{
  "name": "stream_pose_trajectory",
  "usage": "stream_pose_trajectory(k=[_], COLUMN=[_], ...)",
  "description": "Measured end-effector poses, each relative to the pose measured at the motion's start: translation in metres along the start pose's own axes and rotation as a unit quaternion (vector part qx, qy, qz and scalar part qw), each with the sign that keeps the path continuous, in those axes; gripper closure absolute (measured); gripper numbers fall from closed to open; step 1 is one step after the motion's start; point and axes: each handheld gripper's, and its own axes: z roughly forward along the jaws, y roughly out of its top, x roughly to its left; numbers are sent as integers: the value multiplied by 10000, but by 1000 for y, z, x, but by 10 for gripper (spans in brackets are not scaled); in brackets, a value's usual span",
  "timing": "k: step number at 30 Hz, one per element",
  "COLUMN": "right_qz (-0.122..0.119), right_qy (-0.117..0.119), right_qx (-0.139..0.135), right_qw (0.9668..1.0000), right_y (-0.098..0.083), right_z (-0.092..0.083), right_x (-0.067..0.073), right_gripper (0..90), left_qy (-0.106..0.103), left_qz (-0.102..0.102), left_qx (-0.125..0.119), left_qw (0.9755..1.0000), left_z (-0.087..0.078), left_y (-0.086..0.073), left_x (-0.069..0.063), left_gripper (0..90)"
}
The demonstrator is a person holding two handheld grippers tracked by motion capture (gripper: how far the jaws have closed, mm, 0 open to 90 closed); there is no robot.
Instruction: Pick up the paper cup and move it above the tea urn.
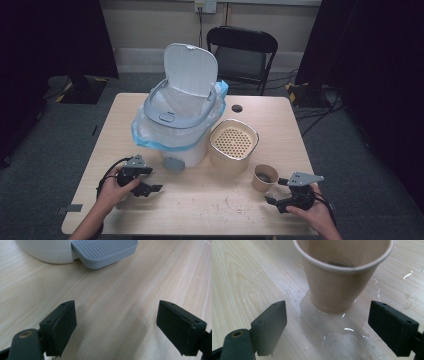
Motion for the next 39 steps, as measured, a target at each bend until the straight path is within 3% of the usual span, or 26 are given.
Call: stream_pose_trajectory(k=[15,36,39], right_qz=[-66,-15,35], right_qy=[-42,-111,-22], right_qx=[-75,-336,-389], right_qw=[9999,9994,9992], right_y=[11,16,17], right_z=[11,20,21], right_x=[0,-3,-4], right_gripper=[157,211,229], left_qy=[123,90,74], left_qz=[647,672,674], left_qx=[-90,-68,-40], left_qw=[9978,9977,9977], left_z=[4,8,8], left_y=[-6,-5,-5], left_x=[-4,-5,-6], left_gripper=[108,46,33])
